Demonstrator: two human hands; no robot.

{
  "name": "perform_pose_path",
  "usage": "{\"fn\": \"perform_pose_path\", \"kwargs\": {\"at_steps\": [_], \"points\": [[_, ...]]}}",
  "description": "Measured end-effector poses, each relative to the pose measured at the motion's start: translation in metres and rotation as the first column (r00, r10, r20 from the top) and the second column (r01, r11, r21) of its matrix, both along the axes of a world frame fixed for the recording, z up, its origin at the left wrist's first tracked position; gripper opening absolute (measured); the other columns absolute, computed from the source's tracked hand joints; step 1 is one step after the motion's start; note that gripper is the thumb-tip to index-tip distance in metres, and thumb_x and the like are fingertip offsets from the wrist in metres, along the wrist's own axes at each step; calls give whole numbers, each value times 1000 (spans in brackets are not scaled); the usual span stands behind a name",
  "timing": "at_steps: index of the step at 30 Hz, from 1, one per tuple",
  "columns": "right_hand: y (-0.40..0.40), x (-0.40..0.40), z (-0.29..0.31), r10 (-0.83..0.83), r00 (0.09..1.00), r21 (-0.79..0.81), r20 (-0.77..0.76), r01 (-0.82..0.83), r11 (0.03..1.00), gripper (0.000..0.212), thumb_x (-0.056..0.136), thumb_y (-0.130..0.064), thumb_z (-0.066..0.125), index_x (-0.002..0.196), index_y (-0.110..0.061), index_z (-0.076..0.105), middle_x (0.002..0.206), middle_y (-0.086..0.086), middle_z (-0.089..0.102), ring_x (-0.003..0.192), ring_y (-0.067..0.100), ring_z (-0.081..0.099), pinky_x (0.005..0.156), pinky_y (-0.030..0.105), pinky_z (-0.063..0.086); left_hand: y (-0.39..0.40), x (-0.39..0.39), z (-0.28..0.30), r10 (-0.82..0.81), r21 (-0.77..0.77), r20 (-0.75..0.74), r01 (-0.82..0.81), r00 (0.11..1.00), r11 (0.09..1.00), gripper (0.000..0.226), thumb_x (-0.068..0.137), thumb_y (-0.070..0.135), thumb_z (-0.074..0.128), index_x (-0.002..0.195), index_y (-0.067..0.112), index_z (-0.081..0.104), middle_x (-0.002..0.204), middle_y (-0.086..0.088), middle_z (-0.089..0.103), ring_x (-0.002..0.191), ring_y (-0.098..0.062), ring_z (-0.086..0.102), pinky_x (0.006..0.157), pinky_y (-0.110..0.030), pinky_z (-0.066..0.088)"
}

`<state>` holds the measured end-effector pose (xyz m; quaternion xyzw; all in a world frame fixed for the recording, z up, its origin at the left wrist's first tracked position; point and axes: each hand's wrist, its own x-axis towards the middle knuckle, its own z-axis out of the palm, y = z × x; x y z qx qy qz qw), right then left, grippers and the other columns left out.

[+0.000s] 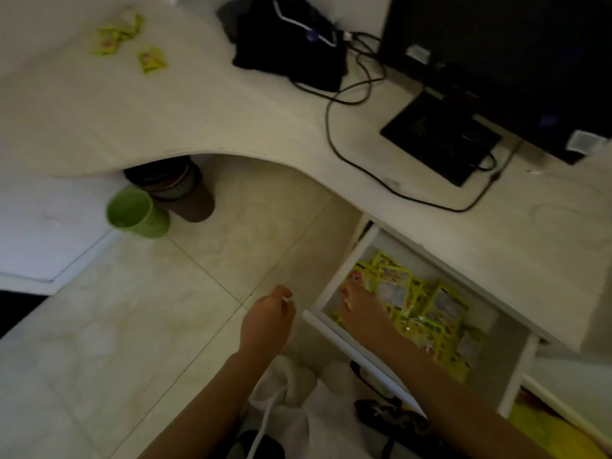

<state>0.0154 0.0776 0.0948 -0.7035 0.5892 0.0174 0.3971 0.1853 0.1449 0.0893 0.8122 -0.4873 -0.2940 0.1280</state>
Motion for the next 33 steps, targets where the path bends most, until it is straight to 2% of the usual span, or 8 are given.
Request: {"fn": "perform_pose_path", "kwargs": {"at_steps": [4,7,17,28,33], "points": [[3,64,7,125,992,-45,-1,-125,991,27,97,-18,40,120,-10,52,115,11,60,104,27,58,87,39,49,17,59,3,47,-40,77,-44,996,998,23,98,27,43,116,21,55,94,1,68,79,-12,60,65,-21,44],[3,115,11,199,980,-62,-5,-199,978,31,97,-17,40,125,-9,51,121,11,58,112,26,55,92,36,46,28,107,4,96,-45,118,-91,988,995,23,98,29,44,117,21,55,94,2,67,79,-11,58,65,-20,44],[-15,252,25,304,952,-146,20,-298,943,32,97,-19,41,127,-12,49,121,6,59,106,20,56,87,30,46,36,247,11,171,-85,155,-159,973,984,24,98,29,45,118,21,56,94,1,66,81,-13,59,65,-22,45],[-130,367,40,366,930,-238,37,-347,907,36,98,-21,42,132,-11,48,125,10,58,112,24,57,94,33,45,-74,360,24,216,-97,188,-200,958,975,24,96,32,44,115,24,56,96,3,66,88,-15,61,69,-26,47],[-201,423,49,409,910,-277,65,-377,884,30,96,-17,45,124,-8,52,119,12,60,109,27,58,91,35,47,-143,407,31,263,-106,187,-247,946,963,19,95,31,47,106,21,59,93,1,66,83,-16,61,74,-32,53]]}}
